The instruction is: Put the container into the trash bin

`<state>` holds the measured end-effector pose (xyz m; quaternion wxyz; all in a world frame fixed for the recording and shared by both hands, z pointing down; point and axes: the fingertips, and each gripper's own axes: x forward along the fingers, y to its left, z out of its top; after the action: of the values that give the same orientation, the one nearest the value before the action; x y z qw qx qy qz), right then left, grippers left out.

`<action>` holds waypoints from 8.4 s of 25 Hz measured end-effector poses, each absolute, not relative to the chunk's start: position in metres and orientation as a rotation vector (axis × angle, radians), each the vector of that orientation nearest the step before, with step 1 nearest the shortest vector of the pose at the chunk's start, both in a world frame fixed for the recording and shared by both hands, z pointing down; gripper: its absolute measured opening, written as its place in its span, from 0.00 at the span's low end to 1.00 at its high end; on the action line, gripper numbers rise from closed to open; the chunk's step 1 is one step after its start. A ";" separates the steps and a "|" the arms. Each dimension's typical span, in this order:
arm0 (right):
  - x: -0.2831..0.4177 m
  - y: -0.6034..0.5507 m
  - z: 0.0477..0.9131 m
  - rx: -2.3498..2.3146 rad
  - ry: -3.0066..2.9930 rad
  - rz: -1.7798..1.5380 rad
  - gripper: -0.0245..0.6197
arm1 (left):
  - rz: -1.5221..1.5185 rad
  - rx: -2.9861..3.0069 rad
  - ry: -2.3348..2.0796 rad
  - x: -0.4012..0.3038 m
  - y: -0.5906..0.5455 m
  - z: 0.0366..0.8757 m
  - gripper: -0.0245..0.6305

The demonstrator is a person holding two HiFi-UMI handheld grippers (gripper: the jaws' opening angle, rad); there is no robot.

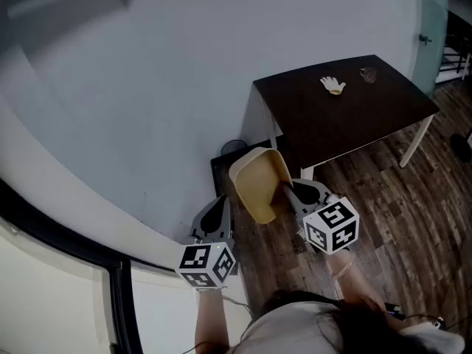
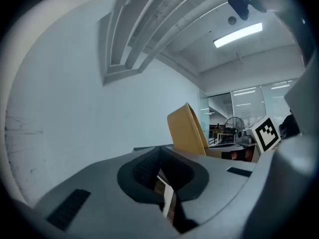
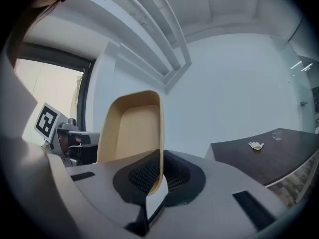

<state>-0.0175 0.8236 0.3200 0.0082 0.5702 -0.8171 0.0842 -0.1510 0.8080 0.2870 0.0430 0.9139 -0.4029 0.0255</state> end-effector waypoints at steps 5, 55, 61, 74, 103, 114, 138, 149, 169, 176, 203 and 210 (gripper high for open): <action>-0.006 0.823 0.318 1.741 -2.570 0.201 0.07 | 0.090 2.780 -1.262 -0.137 0.801 0.291 0.07; 0.016 0.428 0.340 1.838 -2.461 0.275 0.07 | 0.067 2.718 -1.231 -0.129 0.411 0.310 0.07; 0.034 0.361 0.348 1.835 -2.475 0.301 0.07 | 0.082 2.683 -1.259 -0.115 0.345 0.320 0.07; 0.086 0.204 0.373 1.804 -2.482 0.377 0.07 | 0.118 2.668 -1.239 -0.054 0.186 0.342 0.07; 0.066 -0.052 0.438 1.757 -2.374 0.410 0.07 | 0.155 2.617 -1.168 -0.058 -0.070 0.409 0.07; 0.048 -0.113 0.458 1.745 -2.301 0.415 0.07 | 0.156 2.576 -1.144 -0.079 -0.137 0.436 0.07; 0.040 -0.213 0.607 1.495 -2.223 0.467 0.07 | 0.247 2.474 -1.140 -0.082 -0.232 0.577 0.07; 0.037 -0.240 0.699 1.400 -2.141 0.517 0.07 | 0.292 2.421 -1.135 -0.090 -0.268 0.657 0.07; 0.037 -0.265 0.833 1.261 -1.980 0.550 0.07 | 0.334 2.350 -1.125 -0.099 -0.304 0.756 0.07; 0.032 -0.266 0.866 1.212 -1.939 0.564 0.07 | 0.343 2.328 -1.126 -0.102 -0.308 0.776 0.07; 0.007 -0.256 0.943 1.136 -1.899 0.776 0.13 | 0.387 2.351 -1.076 -0.084 -0.318 0.796 0.07; 0.005 -0.258 0.941 1.143 -1.917 0.805 0.13 | 0.364 2.341 -1.078 -0.081 -0.317 0.793 0.07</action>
<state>0.0054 -0.2581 0.9406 0.3753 0.4466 -0.7489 0.3146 -0.0813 -0.3174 0.7934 0.2663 0.8670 -0.3991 0.1348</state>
